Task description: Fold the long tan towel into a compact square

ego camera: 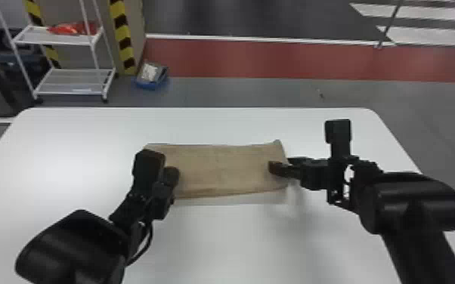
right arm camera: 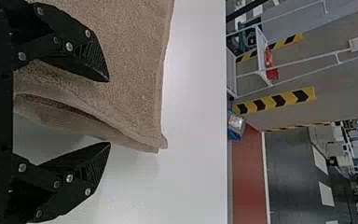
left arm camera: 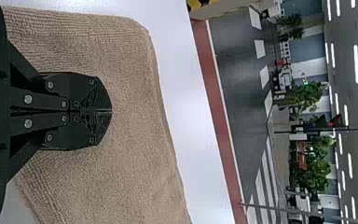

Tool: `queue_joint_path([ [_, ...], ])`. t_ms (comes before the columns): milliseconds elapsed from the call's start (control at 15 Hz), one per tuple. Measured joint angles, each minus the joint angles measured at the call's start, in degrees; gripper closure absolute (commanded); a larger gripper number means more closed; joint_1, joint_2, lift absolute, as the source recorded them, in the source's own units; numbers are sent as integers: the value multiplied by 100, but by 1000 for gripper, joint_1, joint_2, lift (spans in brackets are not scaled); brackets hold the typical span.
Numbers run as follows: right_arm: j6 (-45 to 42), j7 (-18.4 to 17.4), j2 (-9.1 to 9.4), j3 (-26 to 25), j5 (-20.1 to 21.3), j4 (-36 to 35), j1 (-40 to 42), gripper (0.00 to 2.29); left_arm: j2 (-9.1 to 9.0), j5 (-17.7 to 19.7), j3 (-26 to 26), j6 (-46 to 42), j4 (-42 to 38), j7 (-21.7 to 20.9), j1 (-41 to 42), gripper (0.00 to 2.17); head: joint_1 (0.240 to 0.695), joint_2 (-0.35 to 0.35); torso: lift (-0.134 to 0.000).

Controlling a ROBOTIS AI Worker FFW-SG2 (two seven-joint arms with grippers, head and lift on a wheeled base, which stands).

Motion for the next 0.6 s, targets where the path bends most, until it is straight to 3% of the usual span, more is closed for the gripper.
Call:
queue_joint_path([
  [533, -2, 32, 72, 189, 125, 584, -385, 562, 16, 21, 37, -19, 99, -8, -52, 1905, 695, -51, -123],
  [600, -7, 78, 73, 198, 121, 614, -405, 674, 20, 27, 37, -19, 100, -8, -54, 1905, 695, -49, -123],
])
